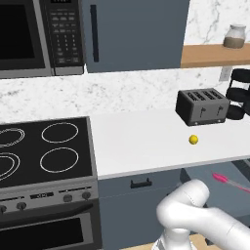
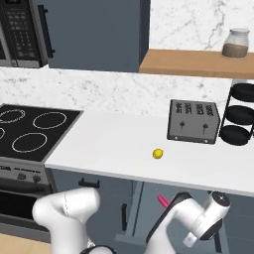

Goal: Pick the tongs from the drawer and place it on the counter.

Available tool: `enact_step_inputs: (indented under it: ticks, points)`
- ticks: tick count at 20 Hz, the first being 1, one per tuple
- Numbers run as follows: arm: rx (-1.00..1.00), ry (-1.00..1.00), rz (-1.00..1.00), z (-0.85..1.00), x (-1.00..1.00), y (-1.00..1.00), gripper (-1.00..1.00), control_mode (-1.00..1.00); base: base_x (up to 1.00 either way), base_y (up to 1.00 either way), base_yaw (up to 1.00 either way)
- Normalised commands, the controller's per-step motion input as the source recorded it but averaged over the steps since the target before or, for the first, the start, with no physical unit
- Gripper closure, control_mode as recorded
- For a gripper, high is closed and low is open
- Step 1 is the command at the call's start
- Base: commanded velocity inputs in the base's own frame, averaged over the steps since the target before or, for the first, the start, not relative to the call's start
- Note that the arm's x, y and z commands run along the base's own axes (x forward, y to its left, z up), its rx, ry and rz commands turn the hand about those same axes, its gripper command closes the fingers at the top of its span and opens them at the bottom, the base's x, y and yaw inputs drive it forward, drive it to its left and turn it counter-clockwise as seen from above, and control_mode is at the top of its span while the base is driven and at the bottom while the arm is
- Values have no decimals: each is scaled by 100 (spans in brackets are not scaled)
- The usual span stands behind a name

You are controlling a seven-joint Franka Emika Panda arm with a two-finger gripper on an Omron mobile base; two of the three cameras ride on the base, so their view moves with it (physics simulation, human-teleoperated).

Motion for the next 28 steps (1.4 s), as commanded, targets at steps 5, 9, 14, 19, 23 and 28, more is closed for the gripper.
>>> enact_step_inputs:
  ticks: [5,9,14,19,23,28]
  points:
    - [1,-19,24,100,0,15,100,-100,0,0,0]
    - [6,-26,17,100,21,23,100,-100,0,0,0]
    - [5,-24,6,51,84,70,100,-100,0,0,0]
    - [0,-15,1,15,100,100,100,-100,0,0,0]
    - [0,-6,0,2,90,91,100,-100,0,0,0]
    - [0,4,1,0,87,80,100,-100,0,0,0]
